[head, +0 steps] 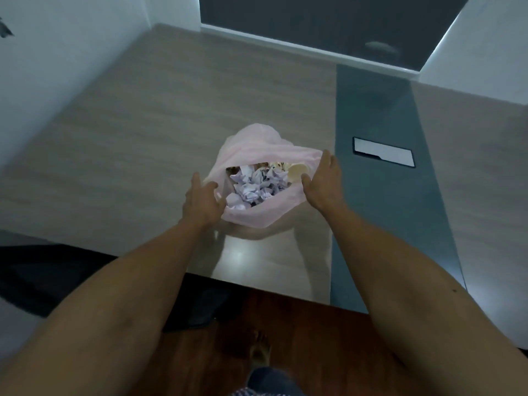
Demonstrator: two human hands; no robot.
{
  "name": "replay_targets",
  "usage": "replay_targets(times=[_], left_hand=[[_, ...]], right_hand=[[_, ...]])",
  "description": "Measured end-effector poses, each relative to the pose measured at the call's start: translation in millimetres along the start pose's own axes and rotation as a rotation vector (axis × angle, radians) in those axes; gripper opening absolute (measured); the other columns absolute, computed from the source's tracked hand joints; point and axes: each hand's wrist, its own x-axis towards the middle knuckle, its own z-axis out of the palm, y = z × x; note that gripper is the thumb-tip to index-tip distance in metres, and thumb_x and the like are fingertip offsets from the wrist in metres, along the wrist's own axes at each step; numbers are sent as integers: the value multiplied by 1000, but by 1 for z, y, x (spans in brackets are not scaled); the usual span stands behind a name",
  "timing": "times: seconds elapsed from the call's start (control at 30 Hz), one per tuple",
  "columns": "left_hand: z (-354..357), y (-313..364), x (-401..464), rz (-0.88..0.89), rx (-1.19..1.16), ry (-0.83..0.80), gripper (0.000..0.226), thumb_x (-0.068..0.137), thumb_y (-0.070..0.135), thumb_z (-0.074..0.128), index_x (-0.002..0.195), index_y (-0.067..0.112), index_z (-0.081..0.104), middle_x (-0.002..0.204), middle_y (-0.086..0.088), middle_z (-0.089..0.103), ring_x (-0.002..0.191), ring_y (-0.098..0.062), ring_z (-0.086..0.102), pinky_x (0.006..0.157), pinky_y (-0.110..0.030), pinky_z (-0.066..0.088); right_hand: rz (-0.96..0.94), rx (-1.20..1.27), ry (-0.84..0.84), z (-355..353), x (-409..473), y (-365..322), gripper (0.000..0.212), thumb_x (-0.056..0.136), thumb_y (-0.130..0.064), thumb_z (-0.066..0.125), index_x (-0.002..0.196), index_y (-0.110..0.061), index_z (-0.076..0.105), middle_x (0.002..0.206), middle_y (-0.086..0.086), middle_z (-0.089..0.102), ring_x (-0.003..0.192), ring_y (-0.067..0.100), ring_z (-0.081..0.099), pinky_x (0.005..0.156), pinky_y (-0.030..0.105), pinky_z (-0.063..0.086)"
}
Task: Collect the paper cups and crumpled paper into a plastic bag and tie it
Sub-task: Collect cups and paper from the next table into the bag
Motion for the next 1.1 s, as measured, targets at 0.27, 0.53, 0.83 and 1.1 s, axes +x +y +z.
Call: replay_targets(times=[0.27, 0.53, 0.83, 1.1], left_hand=[[21, 29, 20, -54, -168, 208, 60, 94, 19, 62, 148, 8, 38, 150, -10, 35, 120, -41, 56, 99, -51, 48], [-16, 62, 29, -19, -225, 315, 71, 83, 9, 58, 151, 16, 36, 153, -7, 31, 113, -41, 57, 93, -47, 50], [-97, 30, 9, -64, -102, 441, 76, 82, -8, 51, 153, 13, 33, 144, -9, 38, 110, -42, 57, 90, -51, 51], [-204, -29, -68, -97, -92, 628, 79, 83, -5, 53, 156, 13, 29, 159, -3, 26, 125, -37, 51, 100, -48, 47]], right_hand=[[105, 221, 1, 27, 67, -7, 32, 99, -6, 37, 126, -7, 54, 122, 17, 62, 111, 37, 59, 89, 42, 49], [-46, 449, -3, 6, 83, -57, 31, 84, -38, 61, 100, -12, 61, 93, 2, 64, 83, 21, 60, 71, 33, 49], [-258, 381, 55, -10, 94, -136, 47, 103, -37, 43, 87, 1, 66, 91, 21, 68, 86, 33, 62, 72, 37, 39], [-439, 453, 31, -30, 27, -262, 55, 107, -39, 31, 98, 1, 69, 102, 22, 70, 97, 36, 62, 77, 36, 38]])
